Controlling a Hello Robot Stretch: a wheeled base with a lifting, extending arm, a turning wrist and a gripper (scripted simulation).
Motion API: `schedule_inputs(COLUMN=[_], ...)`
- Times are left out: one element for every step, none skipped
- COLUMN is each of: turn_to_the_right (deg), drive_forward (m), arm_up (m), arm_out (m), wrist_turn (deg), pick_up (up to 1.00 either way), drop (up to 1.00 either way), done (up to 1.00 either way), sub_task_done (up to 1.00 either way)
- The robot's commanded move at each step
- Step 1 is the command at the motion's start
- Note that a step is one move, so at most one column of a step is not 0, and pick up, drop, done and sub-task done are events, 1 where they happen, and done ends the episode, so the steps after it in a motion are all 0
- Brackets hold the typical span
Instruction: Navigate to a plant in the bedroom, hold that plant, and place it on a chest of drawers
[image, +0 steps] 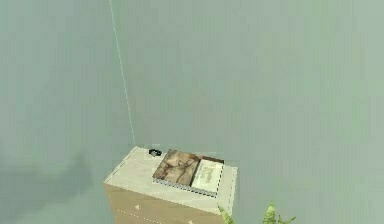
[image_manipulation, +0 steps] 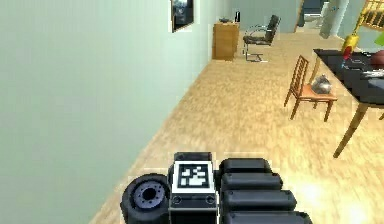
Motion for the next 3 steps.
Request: schedule_inputs(turn_to_the_right=[-45.0, -24.0, 45.0], drive_forward=[0.00, 0.00, 0.00], arm_up=[0.00, 0.00, 0.00], arm_out=[0.00, 0.00, 0.00], wrist_turn=[0.0, 0.0, 0.0], pick_up=[0.00, 0.00, 0.00], drop=[0.00, 0.00, 0.00], done=[0.00, 0.00, 0.00], sub_task_done=[0.00, 0.00, 0.00])
